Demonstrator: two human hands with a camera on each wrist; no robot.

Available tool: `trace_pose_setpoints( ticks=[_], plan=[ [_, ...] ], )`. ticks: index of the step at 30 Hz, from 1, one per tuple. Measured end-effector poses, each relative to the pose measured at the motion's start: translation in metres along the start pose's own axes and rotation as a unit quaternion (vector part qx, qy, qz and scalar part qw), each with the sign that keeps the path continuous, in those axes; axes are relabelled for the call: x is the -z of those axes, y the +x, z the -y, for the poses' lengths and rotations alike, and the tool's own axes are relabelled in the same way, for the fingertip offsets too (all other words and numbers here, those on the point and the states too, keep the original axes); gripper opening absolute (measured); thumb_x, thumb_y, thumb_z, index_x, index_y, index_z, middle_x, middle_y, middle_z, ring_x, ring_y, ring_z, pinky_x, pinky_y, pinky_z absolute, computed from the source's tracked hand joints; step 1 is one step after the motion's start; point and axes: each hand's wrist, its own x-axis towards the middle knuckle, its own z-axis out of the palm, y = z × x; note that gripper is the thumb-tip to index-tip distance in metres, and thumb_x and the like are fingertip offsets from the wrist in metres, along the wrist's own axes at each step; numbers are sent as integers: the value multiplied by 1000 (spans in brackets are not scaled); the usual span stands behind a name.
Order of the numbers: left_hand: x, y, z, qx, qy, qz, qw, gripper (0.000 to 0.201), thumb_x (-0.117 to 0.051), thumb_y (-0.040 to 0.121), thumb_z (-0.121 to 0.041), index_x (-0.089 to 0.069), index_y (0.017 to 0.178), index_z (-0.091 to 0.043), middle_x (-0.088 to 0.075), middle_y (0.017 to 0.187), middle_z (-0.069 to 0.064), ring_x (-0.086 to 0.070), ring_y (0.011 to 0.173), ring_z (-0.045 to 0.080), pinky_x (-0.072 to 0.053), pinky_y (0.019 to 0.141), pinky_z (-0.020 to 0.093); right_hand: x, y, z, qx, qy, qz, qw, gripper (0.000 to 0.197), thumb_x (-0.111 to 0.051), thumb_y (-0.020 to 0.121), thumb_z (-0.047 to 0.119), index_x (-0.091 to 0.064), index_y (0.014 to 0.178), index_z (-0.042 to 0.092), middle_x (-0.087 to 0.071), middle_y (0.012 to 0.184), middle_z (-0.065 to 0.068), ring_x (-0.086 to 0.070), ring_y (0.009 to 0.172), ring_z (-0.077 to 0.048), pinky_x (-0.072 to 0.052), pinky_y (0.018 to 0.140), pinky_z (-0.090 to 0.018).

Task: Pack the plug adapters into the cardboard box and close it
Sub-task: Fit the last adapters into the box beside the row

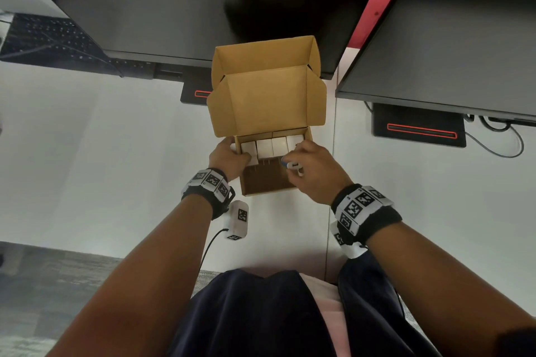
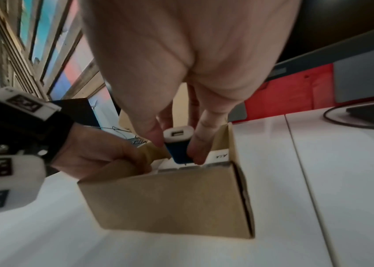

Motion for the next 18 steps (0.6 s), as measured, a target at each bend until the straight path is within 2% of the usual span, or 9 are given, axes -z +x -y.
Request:
trace_pose_setpoints(
  ticks=[2, 6, 12, 15, 18],
  plan=[
    [0, 0, 0, 2, 1, -2, 1000, 40, -64, 90, -17, -60, 130, -19, -71, 97, 5, -65, 96, 29, -54, 89, 39, -5, 0, 1, -15, -8, 20, 1000, 22, -63, 92, 21, -70, 112, 16, -53, 109, -3, -58, 96, -22, -54, 88, -37],
    [0, -2, -2, 5, 9, 0, 1000, 42, -65, 91, -18, -59, 132, -19, -69, 98, 5, -64, 99, 30, -55, 94, 42, -13, 0, 2, -27, -49, 26, 998, 16, -65, 91, 22, -65, 106, 16, -52, 107, -2, -59, 90, -26, -54, 81, -37],
    [1, -5, -5, 9, 11, 1, 1000, 47, -65, 90, -19, -58, 136, -20, -71, 110, 7, -66, 105, 31, -56, 98, 47, -16, 1, 4, -34, -88, 29, 995, 15, -62, 92, 29, -60, 104, 20, -56, 107, 0, -60, 90, -26, -55, 75, -41],
    [2, -6, -5, 10, 10, 0, 1000, 47, -65, 90, -18, -58, 137, -19, -69, 105, 5, -65, 101, 29, -56, 98, 46, -15, 0, 7, -30, -81, 28, 996, 14, -62, 92, 30, -61, 102, 20, -56, 103, 1, -58, 89, -23, -53, 74, -39],
    [1, -7, -6, 11, 9, 1, 1000, 48, -65, 90, -19, -58, 137, -19, -70, 107, 5, -66, 105, 30, -56, 99, 47, -16, -3, 8, -23, -72, 23, 997, 13, -62, 90, 29, -61, 98, 18, -55, 99, 1, -55, 86, -21, -51, 70, -35]
  ],
)
